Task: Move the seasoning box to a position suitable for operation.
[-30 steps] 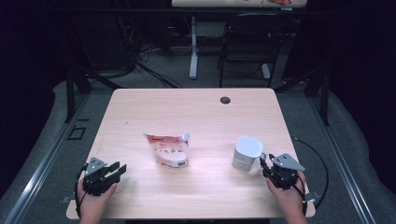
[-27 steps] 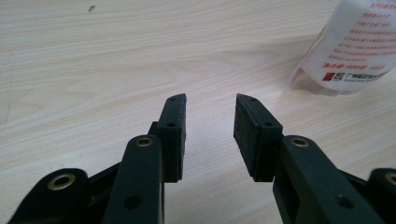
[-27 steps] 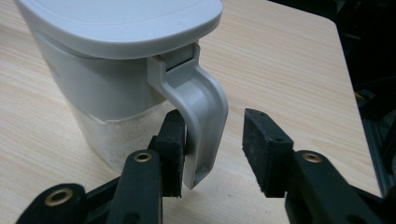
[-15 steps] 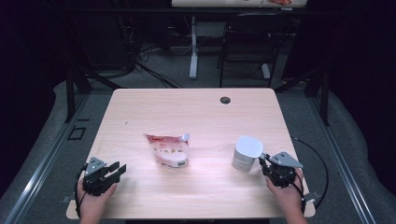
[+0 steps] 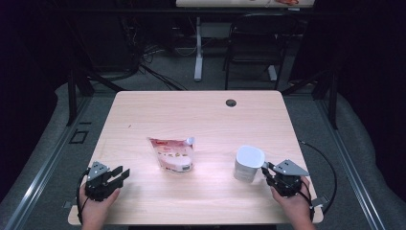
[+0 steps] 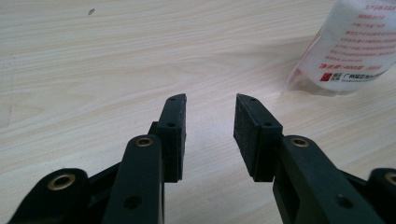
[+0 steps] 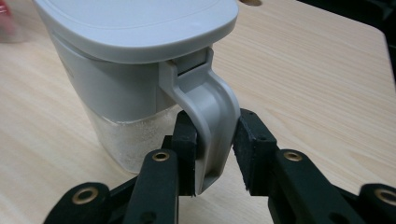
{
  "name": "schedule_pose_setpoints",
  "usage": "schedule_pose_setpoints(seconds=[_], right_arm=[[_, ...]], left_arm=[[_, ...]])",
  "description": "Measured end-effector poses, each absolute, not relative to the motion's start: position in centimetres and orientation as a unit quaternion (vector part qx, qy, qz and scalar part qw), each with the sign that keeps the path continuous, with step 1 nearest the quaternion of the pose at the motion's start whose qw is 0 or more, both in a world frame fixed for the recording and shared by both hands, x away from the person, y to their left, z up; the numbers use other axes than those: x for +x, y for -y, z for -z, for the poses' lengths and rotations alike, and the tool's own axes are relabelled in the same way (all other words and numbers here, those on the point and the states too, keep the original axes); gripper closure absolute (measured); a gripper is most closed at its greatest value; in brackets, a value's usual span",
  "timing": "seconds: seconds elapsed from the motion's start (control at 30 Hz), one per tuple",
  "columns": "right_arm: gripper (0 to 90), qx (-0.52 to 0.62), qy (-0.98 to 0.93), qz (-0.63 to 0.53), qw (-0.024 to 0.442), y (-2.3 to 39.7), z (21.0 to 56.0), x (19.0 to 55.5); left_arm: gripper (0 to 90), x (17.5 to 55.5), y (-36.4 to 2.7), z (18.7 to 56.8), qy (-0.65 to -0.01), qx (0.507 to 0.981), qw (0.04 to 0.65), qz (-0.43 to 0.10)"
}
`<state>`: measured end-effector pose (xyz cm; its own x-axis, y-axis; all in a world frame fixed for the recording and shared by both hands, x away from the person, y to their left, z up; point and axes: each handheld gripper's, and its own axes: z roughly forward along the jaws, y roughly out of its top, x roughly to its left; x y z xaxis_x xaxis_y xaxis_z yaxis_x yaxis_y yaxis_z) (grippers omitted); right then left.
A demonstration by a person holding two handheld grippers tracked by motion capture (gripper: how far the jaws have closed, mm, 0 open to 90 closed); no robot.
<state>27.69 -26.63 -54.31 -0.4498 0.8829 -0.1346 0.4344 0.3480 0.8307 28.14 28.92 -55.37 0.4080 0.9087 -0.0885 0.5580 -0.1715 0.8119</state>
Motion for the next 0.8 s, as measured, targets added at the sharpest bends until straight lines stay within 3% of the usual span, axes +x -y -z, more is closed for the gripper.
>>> schedule_pose_setpoints(seconds=[0.43,0.6,0.8], right_arm=[[70.4,0.396,-0.786,-0.390,0.272,26.1,54.5,27.6],[62.2,0.408,-0.777,-0.387,0.283,26.3,54.5,27.5],[59.6,0.415,-0.762,-0.414,0.277,26.8,53.7,26.0]], left_arm=[[63.8,28.2,-28.8,55.4,-0.497,0.738,0.403,-0.214],[62.7,28.2,-28.9,55.5,-0.500,0.736,0.403,-0.214],[62.1,28.1,-28.9,55.5,-0.500,0.735,0.404,-0.215]])
